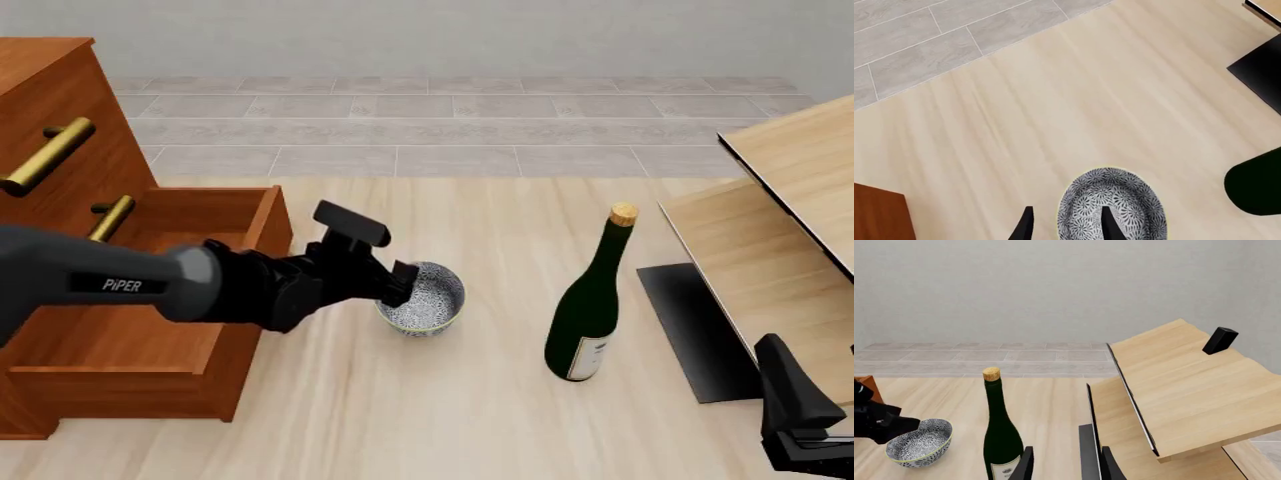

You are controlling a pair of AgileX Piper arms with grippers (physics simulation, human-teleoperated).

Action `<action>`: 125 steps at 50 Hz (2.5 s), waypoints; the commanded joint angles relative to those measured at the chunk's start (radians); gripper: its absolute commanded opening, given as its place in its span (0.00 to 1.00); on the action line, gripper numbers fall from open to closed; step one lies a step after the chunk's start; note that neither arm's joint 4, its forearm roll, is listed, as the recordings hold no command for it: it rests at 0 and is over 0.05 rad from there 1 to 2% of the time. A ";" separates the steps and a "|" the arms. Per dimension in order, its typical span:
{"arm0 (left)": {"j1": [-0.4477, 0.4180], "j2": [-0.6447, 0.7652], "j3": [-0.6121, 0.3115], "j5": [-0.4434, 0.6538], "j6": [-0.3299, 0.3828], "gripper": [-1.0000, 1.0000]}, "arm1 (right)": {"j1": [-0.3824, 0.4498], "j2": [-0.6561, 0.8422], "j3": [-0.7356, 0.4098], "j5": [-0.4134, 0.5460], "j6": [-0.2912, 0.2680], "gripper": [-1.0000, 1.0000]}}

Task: Put the bowl on top of the cabinet.

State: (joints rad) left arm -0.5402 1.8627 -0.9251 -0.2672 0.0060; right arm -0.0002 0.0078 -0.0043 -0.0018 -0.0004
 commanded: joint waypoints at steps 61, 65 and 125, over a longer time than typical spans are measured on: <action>0.000 0.116 -0.045 0.001 -0.010 1.00 | 0.000 0.000 0.000 0.000 0.000 1.00; 0.000 0.120 -0.047 0.004 -0.009 1.00 | 0.000 0.000 0.000 0.000 0.000 1.00; 0.052 -0.259 0.003 0.039 0.003 0.00 | 0.000 0.000 0.000 0.000 0.000 1.00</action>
State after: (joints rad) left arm -0.5004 1.7900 -0.9400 -0.2649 0.0238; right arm -0.0003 0.0078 -0.0043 -0.0018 -0.0005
